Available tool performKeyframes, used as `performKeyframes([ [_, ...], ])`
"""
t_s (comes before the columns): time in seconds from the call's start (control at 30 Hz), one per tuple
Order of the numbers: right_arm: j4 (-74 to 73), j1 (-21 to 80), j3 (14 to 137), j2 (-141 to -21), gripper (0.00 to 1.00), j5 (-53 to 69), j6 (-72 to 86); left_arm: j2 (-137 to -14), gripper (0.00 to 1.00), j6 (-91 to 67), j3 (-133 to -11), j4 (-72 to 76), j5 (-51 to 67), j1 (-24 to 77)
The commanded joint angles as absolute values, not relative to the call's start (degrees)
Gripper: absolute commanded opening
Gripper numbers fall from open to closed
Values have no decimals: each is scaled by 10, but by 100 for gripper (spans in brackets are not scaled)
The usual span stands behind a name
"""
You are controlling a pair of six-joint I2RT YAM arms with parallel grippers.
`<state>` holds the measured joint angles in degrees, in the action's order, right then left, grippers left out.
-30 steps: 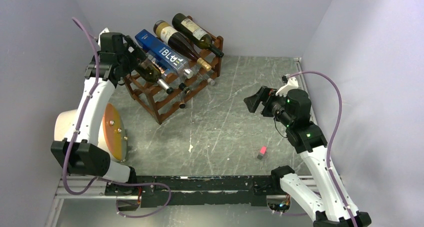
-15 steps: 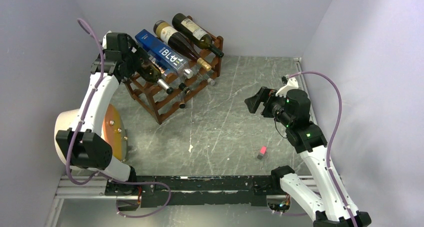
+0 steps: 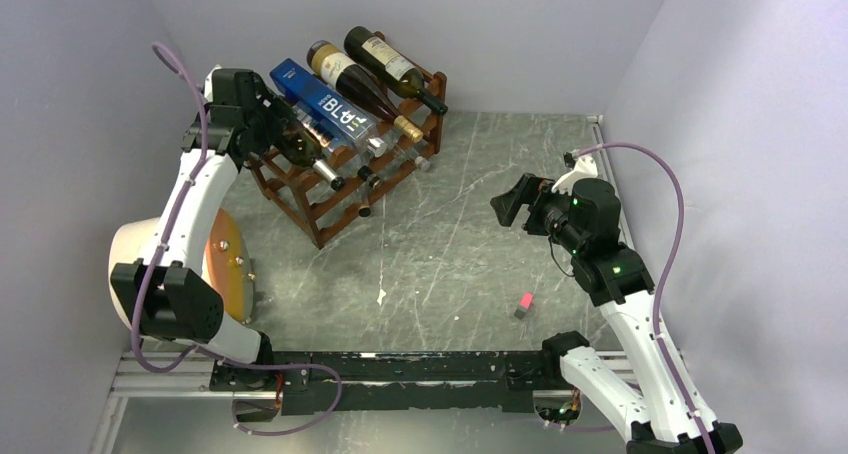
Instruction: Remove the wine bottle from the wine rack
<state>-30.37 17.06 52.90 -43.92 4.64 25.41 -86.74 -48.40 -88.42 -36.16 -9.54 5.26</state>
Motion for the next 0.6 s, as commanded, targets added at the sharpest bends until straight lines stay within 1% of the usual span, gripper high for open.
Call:
performKeyframes([
  [0.0,-304,173,538,-439,100,40,249,-813,52,-485,-860,-308,-71,38],
  [0.13,-298,174,536,-438,100,36,252,-756,37,-489,-793,-233,-42,13],
  [0.2,-295,174,534,-439,100,38,252,-737,33,-496,-772,-212,-22,-4],
  [0.3,-294,174,532,-443,100,38,252,-718,30,-497,-759,-197,2,-21],
  [0.4,-290,174,528,-446,100,39,253,-710,20,-498,-759,-200,14,-28],
  [0.57,-284,174,525,-450,100,46,256,-702,17,-495,-761,-200,32,-34],
])
